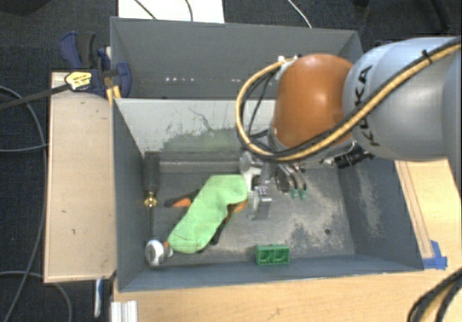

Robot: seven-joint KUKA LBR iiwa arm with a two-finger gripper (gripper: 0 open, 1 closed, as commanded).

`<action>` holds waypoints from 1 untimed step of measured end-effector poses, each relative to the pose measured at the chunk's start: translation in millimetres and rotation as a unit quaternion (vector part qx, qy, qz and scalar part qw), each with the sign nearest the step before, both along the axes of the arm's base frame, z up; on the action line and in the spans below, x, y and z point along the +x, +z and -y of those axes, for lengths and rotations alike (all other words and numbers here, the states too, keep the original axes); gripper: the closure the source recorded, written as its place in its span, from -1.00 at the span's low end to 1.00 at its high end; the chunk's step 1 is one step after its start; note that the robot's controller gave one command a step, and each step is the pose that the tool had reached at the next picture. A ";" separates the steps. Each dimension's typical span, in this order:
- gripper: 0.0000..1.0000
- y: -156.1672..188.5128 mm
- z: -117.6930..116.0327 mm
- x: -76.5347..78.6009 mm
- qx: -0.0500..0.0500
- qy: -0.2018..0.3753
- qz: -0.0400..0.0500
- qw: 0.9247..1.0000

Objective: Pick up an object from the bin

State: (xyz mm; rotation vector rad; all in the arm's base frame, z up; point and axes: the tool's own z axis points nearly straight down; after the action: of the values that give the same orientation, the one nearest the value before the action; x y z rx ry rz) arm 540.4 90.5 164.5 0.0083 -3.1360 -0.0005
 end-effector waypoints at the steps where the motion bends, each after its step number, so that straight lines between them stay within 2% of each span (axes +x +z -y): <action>1: -1.00 4.7 0.6 1.6 0.000 -0.002 0.004 1.000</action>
Offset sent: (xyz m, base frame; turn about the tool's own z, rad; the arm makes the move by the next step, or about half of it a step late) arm -0.0136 0.0214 -0.0945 0.0817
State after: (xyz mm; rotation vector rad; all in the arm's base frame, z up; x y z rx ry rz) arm 542.0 89.9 169.2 0.0028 -3.1440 -0.0016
